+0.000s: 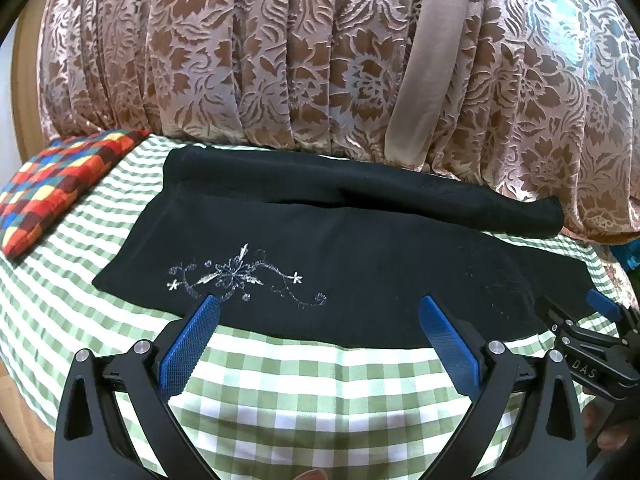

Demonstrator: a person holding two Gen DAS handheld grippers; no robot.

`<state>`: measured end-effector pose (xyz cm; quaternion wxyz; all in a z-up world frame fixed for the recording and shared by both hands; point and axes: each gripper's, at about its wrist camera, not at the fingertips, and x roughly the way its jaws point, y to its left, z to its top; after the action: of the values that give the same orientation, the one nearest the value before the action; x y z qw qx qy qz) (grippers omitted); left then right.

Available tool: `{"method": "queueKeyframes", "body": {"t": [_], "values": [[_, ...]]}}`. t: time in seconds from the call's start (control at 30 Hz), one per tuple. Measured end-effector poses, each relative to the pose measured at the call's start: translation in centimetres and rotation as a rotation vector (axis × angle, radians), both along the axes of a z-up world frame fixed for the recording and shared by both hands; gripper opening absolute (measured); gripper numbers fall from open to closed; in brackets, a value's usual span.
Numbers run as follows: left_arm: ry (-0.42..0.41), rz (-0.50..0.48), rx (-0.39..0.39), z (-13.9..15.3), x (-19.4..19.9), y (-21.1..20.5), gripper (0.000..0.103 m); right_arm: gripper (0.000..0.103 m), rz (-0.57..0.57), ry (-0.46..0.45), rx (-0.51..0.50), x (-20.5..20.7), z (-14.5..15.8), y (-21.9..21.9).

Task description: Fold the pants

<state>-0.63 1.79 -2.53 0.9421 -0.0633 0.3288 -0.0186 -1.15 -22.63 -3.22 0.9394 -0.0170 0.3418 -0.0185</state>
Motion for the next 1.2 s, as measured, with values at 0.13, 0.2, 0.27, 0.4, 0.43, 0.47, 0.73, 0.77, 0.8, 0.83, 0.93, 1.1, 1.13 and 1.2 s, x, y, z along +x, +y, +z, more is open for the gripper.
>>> {"method": "queueKeyframes", "body": {"t": [0.13, 0.2, 0.27, 0.4, 0.43, 0.47, 0.73, 0.77, 0.8, 0.83, 0.93, 1.1, 1.13, 1.2], "values": [[0.003, 0.016, 0.003, -0.2, 0.0, 0.4, 0.099, 0.101, 0.003, 0.007, 0.001, 0.1, -0.2, 0.0], [0.009, 0.013, 0.0, -0.2, 0.0, 0.4, 0.099, 0.101, 0.006, 0.008, 0.003, 0.1, -0.3, -0.1], [0.013, 0.012, -0.005, -0.3, 0.1, 0.5, 0.099, 0.101, 0.007, 0.009, 0.004, 0.1, -0.3, -0.2], [0.021, 0.007, -0.014, -0.6, 0.2, 1.0, 0.099, 0.101, 0.01, 0.014, 0.024, 0.2, -0.6, -0.5], [0.025, 0.001, -0.025, -0.7, 0.2, 1.2, 0.099, 0.101, 0.022, 0.014, 0.044, 0.2, -0.6, -0.8], [0.034, -0.011, -0.045, -0.9, 0.3, 1.5, 0.099, 0.101, 0.036, 0.016, 0.063, 0.3, -0.7, -1.0], [0.065, 0.005, -0.225, -2.3, 0.5, 6.8, 0.099, 0.101, 0.117, 0.142, 0.44, 1.0, -1.9, -8.3], [0.08, 0.016, -0.23, -2.5, 0.5, 7.9, 0.099, 0.101, 0.096, 0.165, 0.488, 1.0, -2.2, -10.1], [0.097, 0.023, -0.233, -2.7, 0.5, 8.9, 0.099, 0.101, 0.084, 0.18, 0.531, 1.0, -2.4, -11.5], [0.119, 0.06, -0.223, -3.0, 0.5, 10.2, 0.099, 0.101, 0.059, 0.185, 0.577, 0.8, -2.7, -13.6], [0.166, 0.149, -0.264, -4.2, 0.6, 13.8, 0.099, 0.101, -0.022, 0.18, 0.654, -0.1, -3.0, -18.3], [0.234, 0.329, -0.529, -7.5, 1.0, 20.0, 0.099, 0.101, -0.163, 0.164, 0.805, -1.0, -4.1, -24.9], [0.234, 0.34, -0.542, -7.8, 1.3, 20.4, 0.099, 0.101, -0.189, 0.156, 0.827, -1.0, -4.3, -26.0], [0.239, 0.361, -0.548, -8.2, 2.0, 20.6, 0.099, 0.101, -0.255, 0.139, 0.851, -1.1, -4.7, -27.8]]}}
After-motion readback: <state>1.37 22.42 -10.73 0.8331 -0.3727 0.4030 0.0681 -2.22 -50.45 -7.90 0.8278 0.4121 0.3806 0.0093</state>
